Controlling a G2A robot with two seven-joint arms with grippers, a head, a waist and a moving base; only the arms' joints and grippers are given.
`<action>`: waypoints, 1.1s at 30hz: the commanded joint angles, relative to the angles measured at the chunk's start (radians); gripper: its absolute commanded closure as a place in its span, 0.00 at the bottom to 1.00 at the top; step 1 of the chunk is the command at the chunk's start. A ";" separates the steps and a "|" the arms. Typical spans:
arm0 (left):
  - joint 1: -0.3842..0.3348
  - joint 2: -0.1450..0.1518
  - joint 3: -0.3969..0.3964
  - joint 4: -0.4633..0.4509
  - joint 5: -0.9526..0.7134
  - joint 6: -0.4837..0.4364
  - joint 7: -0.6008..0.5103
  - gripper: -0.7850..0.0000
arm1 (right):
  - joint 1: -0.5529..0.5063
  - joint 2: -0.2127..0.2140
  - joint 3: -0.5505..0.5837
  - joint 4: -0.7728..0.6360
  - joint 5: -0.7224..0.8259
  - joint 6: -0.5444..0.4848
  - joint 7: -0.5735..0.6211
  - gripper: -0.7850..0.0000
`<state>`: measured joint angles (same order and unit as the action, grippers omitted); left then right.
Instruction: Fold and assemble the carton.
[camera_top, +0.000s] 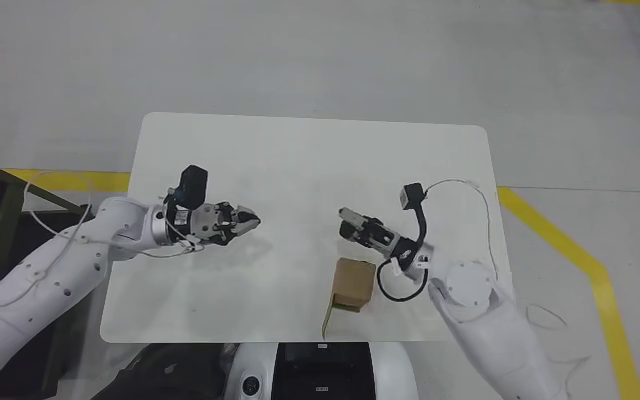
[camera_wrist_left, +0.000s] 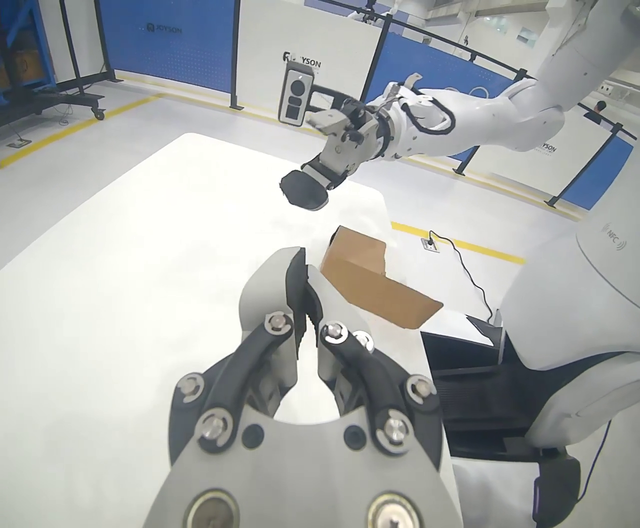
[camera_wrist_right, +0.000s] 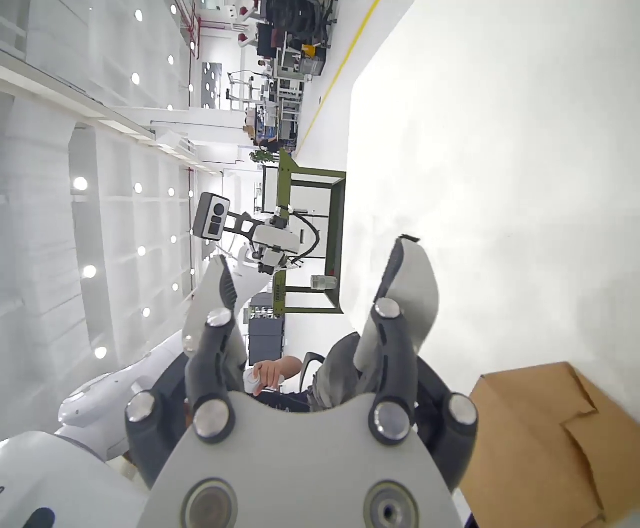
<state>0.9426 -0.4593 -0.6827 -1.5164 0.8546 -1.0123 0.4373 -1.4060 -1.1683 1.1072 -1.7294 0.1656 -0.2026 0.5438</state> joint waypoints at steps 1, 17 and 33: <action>0.013 0.000 -0.010 0.006 -0.005 0.000 -0.013 0.72 | -0.059 0.008 0.025 -0.057 -0.078 -0.014 -0.036 0.00; 0.062 -0.014 -0.068 -0.045 -0.020 0.000 -0.109 0.00 | -0.397 0.050 0.184 -0.217 -0.429 -0.184 -0.186 0.00; 0.112 -0.039 -0.120 -0.064 -0.007 0.006 -0.138 0.00 | -0.542 0.057 0.207 -0.163 -0.916 -0.324 -0.490 0.00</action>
<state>1.0518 -0.4962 -0.7998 -1.5792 0.8474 -1.0067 0.3024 -1.9445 -1.1111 1.3178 -1.8949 -0.7196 -0.5262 0.0682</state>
